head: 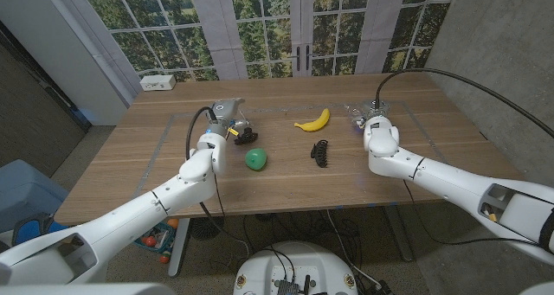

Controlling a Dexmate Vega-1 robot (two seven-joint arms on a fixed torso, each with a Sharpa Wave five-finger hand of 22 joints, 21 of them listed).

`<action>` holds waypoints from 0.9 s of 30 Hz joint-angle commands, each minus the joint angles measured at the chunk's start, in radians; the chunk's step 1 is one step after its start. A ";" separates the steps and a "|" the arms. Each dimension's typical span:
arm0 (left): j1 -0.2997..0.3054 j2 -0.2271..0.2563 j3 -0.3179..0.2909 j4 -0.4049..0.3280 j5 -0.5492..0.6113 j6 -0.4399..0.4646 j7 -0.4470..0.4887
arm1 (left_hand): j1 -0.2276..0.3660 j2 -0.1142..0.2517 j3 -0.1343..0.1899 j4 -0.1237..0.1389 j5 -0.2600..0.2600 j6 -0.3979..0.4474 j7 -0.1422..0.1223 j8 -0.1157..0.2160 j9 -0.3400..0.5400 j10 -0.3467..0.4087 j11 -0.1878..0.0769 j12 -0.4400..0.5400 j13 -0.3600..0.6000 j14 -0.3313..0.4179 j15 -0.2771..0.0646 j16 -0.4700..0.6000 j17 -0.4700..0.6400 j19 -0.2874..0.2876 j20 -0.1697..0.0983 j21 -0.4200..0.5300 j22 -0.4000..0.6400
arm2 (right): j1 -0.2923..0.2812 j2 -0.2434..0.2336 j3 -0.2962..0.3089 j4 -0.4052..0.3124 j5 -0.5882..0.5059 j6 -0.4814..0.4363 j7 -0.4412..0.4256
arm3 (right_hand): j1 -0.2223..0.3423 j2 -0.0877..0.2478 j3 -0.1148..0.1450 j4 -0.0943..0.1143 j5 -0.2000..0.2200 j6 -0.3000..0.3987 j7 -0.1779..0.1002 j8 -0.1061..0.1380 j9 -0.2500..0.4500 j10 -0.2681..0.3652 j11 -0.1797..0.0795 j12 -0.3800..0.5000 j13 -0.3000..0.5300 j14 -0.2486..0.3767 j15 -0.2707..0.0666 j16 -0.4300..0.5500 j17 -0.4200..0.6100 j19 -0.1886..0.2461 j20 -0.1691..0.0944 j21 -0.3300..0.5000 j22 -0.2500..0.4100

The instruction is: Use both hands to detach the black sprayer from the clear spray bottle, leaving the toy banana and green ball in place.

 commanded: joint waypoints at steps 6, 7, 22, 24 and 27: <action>0.059 0.019 -0.081 -0.062 -0.087 -0.077 0.070 | -0.071 0.012 -0.011 0.007 -0.001 -0.181 -0.021 -0.001 0.002 -0.177 0.005 -0.001 0.000 -0.139 -0.007 0.000 0.004 -0.075 0.034 -0.060 0.004 | -0.100 -0.055 0.144 -0.104 0.146 0.100 -0.094 | -0.081 -0.071 -0.125 0.023 0.046 -0.247 0.011 -0.016 0.001 -0.330 0.032 -0.008 -0.043 -0.249 0.041 -0.037 -0.039 -0.144 0.034 -0.115 0.006; 0.066 0.020 -0.093 -0.067 -0.106 -0.088 0.072 | -0.078 0.013 -0.013 0.008 -0.001 -0.189 -0.020 0.000 0.001 -0.185 0.008 0.000 0.000 -0.153 -0.006 -0.002 0.004 -0.083 0.034 -0.065 0.004 | -0.117 -0.060 0.170 -0.113 0.173 0.125 -0.118 | -0.092 -0.072 -0.137 0.029 0.048 -0.256 0.015 -0.013 0.001 -0.356 0.035 -0.007 -0.050 -0.279 0.057 -0.039 -0.046 -0.154 0.040 -0.126 0.006; 0.180 0.021 -0.278 -0.060 -0.439 -0.416 0.161 | -0.212 0.088 -0.016 0.059 -0.001 -0.282 -0.012 0.006 -0.002 -0.347 0.003 0.001 -0.005 -0.335 -0.009 -0.006 0.004 -0.212 -0.020 -0.155 0.001 | -0.332 -0.060 0.438 -0.110 0.464 0.536 -0.490 | -0.199 0.011 -0.168 0.099 0.063 -0.204 -0.002 0.009 -0.003 -0.367 0.064 0.009 -0.100 -0.389 0.084 -0.040 -0.089 -0.205 0.041 -0.192 0.000; 0.191 0.013 -0.298 -0.043 -0.485 -0.475 0.170 | -0.220 0.103 -0.012 0.064 0.001 -0.285 -0.005 0.007 -0.003 -0.361 0.000 0.000 -0.006 -0.345 -0.008 -0.004 0.003 -0.215 -0.024 -0.160 0.000 | -0.350 -0.059 0.462 -0.094 0.503 0.610 -0.514 | -0.204 0.018 -0.169 0.102 0.063 -0.201 -0.009 0.008 -0.004 -0.371 0.066 0.007 -0.109 -0.407 0.076 -0.042 -0.099 -0.210 0.027 -0.201 -0.001; 0.200 0.005 -0.315 -0.027 -0.534 -0.534 0.173 | -0.236 0.122 -0.008 0.073 0.003 -0.284 0.004 0.009 -0.004 -0.369 -0.003 0.002 -0.008 -0.357 -0.012 -0.003 0.004 -0.220 -0.029 -0.166 0.000 | -0.366 -0.056 0.487 -0.080 0.547 0.679 -0.529 | -0.211 0.039 -0.166 0.106 0.061 -0.178 -0.037 0.012 -0.005 -0.361 0.065 0.010 -0.127 -0.417 0.060 -0.039 -0.121 -0.203 -0.016 -0.213 -0.003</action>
